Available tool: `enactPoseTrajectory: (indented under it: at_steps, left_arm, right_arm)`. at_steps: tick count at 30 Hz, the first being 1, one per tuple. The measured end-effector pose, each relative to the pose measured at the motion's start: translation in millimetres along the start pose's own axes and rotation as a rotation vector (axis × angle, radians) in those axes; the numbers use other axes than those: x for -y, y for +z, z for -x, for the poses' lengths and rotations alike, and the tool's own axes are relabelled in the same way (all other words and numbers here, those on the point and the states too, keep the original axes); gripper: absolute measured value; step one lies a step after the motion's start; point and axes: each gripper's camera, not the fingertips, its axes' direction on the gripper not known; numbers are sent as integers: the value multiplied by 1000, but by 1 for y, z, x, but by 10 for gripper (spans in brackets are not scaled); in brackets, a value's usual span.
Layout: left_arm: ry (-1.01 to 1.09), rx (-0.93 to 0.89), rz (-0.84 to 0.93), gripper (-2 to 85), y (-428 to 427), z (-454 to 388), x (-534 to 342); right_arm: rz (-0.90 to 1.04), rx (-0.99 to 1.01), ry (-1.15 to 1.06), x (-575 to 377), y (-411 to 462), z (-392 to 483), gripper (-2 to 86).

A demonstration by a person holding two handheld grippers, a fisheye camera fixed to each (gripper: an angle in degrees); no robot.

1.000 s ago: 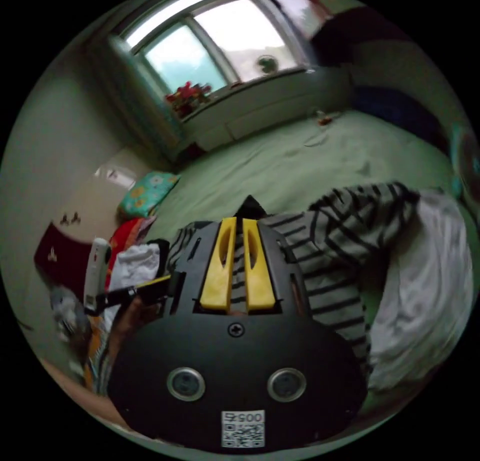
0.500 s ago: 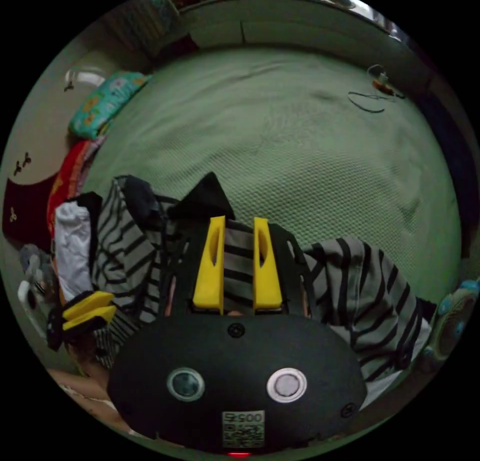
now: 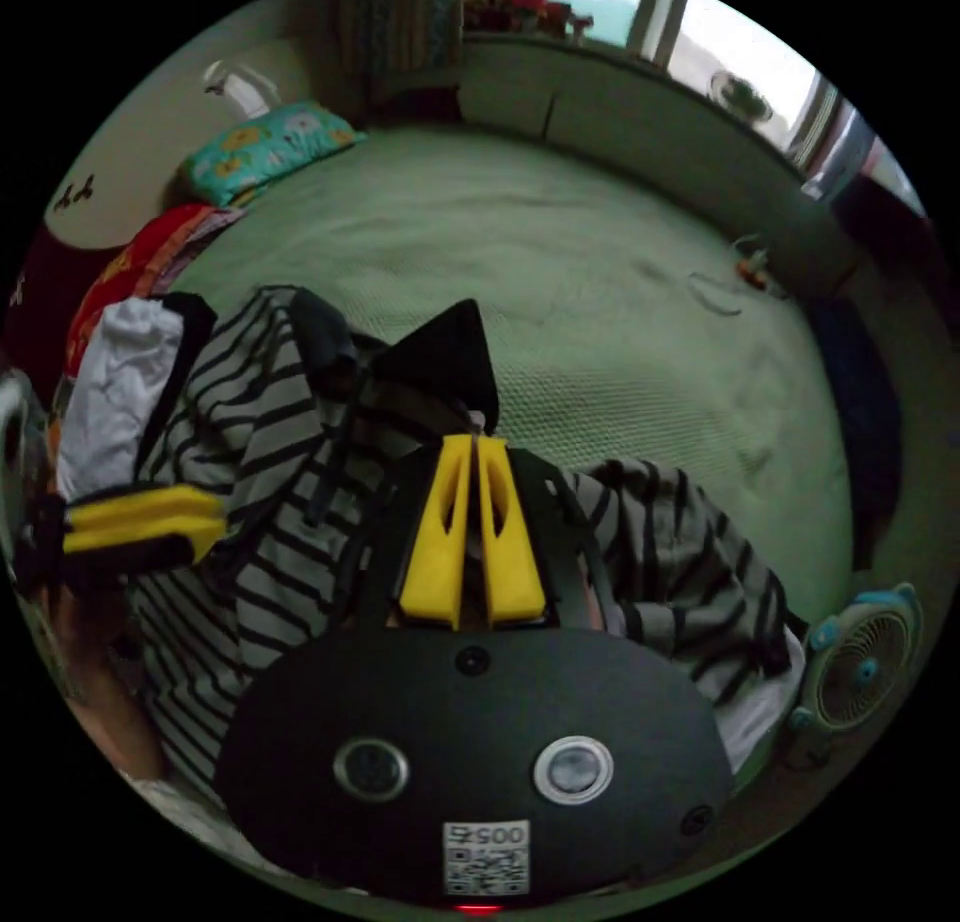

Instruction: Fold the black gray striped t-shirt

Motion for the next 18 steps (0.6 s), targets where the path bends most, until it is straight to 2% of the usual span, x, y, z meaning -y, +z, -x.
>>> enactPoseTrajectory:
  at_steps: [3, 6, 9, 13, 18]
  left_arm:
    - [7, 15, 12, 67, 3, -1, 3]
    - [15, 35, 26, 68, 7, -2, 5]
    - [19, 39, 37, 67, 9, -1, 7]
    - [9, 30, 40, 68, 10, 4, 10]
    - [4, 17, 45, 67, 11, 8, 13]
  right_arm:
    - [-59, -75, -20, -28, -13, 44, -16]
    - [-36, -57, -10, -47, 4, 69, -12]
    - [74, 23, 9, -49, 33, 70, 1]
    - [100, 178, 10, -45, 23, 57, 64]
    - [142, 150, -68, -46, 0, 50, 85]
